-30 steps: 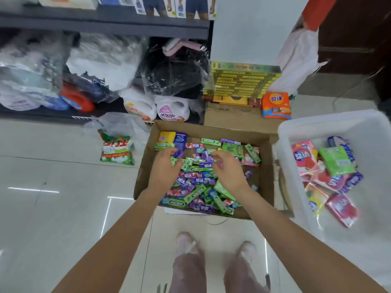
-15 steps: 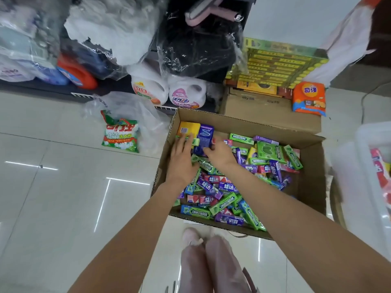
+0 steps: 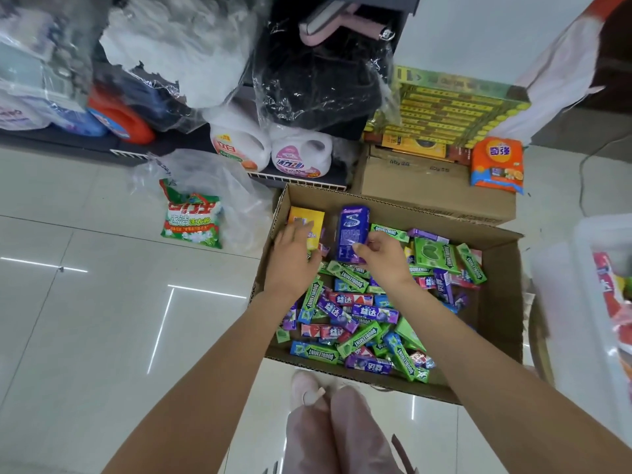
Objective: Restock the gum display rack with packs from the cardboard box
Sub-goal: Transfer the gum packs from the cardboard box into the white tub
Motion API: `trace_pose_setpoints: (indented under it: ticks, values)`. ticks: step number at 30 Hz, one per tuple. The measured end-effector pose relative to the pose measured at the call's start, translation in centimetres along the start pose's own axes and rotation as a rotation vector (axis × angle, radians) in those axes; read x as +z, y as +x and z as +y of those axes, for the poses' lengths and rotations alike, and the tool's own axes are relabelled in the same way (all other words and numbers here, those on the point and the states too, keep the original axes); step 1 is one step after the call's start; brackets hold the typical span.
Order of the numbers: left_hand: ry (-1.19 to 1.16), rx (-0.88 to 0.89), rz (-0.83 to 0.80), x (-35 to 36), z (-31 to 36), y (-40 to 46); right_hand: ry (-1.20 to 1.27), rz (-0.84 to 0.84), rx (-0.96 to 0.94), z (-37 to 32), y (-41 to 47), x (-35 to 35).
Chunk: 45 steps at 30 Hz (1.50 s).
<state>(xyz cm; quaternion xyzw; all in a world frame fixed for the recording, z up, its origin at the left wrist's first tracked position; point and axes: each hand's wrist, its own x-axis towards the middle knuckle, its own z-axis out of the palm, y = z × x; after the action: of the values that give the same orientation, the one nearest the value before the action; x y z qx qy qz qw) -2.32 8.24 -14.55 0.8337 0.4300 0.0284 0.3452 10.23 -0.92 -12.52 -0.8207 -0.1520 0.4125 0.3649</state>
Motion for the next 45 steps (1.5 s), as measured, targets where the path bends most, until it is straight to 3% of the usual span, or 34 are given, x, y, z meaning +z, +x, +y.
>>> trace_pose_setpoints:
  ticks: [6, 9, 13, 25, 33, 37, 45]
  values:
    - [0.237, 0.005, -0.227, 1.6, -0.6, 0.6, 0.052, 0.012, -0.012, -0.1, -0.4, -0.8]
    - [0.216, 0.06, -0.173, 1.7, -0.1, 0.0, 0.073, 0.036, -0.01, 0.2, -0.6, -1.2]
    - [0.098, -0.091, -0.064, 1.6, 0.6, 0.7, 0.074, 0.055, -0.027, 0.5, -1.0, -1.9]
    - [0.025, -0.319, -0.086, 1.9, 2.3, 3.1, 0.125, 0.077, -0.003, 0.9, -2.3, -3.4]
    - [-0.27, -0.082, 0.071, 0.5, 2.9, -0.2, 0.149, 0.116, -0.016, 0.8, -3.8, -4.0]
    - [-0.366, -0.056, 0.168, -1.9, 4.1, -2.7, 0.157, 0.14, -0.073, 0.2, -5.6, -5.4]
    - [-0.531, 0.007, 0.16, -5.0, 11.6, -7.5, 0.252, 0.161, -0.231, -1.6, -11.9, -11.9]
